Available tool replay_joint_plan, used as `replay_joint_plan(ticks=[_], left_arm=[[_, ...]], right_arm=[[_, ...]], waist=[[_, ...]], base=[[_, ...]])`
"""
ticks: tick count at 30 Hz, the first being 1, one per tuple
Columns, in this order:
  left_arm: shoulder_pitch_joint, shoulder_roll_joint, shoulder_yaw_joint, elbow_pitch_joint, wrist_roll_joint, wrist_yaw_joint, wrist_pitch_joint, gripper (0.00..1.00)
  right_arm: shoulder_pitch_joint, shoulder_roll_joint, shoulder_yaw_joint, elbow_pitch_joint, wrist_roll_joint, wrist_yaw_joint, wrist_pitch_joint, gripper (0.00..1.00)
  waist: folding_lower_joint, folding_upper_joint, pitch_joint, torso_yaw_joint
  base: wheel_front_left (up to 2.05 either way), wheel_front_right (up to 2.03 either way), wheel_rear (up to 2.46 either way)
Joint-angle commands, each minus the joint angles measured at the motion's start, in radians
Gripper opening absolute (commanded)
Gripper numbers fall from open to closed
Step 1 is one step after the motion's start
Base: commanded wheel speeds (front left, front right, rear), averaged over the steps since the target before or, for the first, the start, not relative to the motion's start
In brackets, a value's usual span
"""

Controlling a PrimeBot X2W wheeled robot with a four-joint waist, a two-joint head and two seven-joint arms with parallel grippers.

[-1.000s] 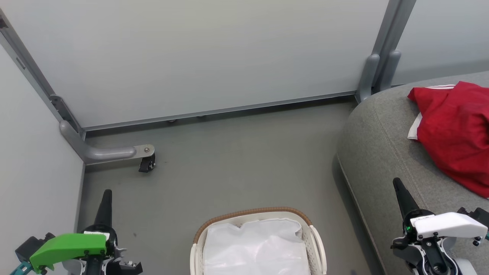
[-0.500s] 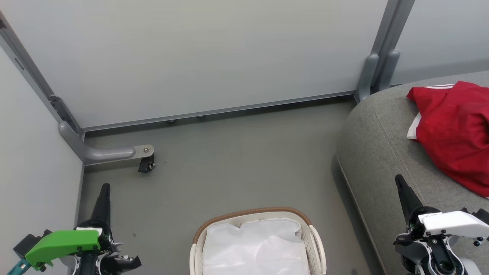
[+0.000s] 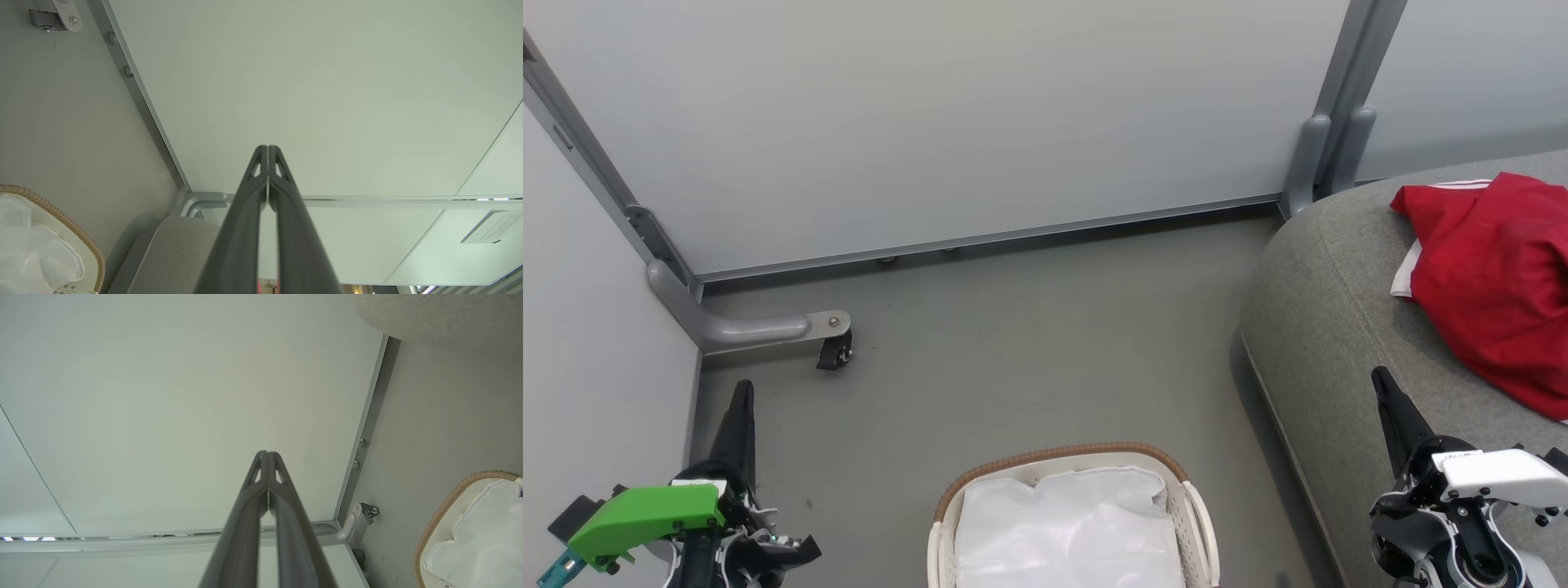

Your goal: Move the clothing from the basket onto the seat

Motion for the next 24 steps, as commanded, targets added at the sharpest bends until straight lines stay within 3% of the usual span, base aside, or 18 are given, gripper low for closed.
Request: replay_joint_plan(ticks=[1, 24], left_arm=[[-0.012, 0.005, 0.003, -0.004, -0.004, -0.007, 0.004, 0.0], [-0.012, 0.005, 0.003, -0.003, -0.004, -0.006, 0.004, 0.0]], right_arm=[[-0.009, -0.006, -0.003, -0.005, 0.004, -0.001, 0.004, 0.0], [-0.009, -0.006, -0.002, -0.005, 0.004, -0.001, 0.003, 0.0]], waist=[[0.0, 0.0, 0.0, 0.0], [0.0, 0.0, 0.0, 0.0]], base=[[0.0, 0.0, 0.0], [0.0, 0.0, 0.0]])
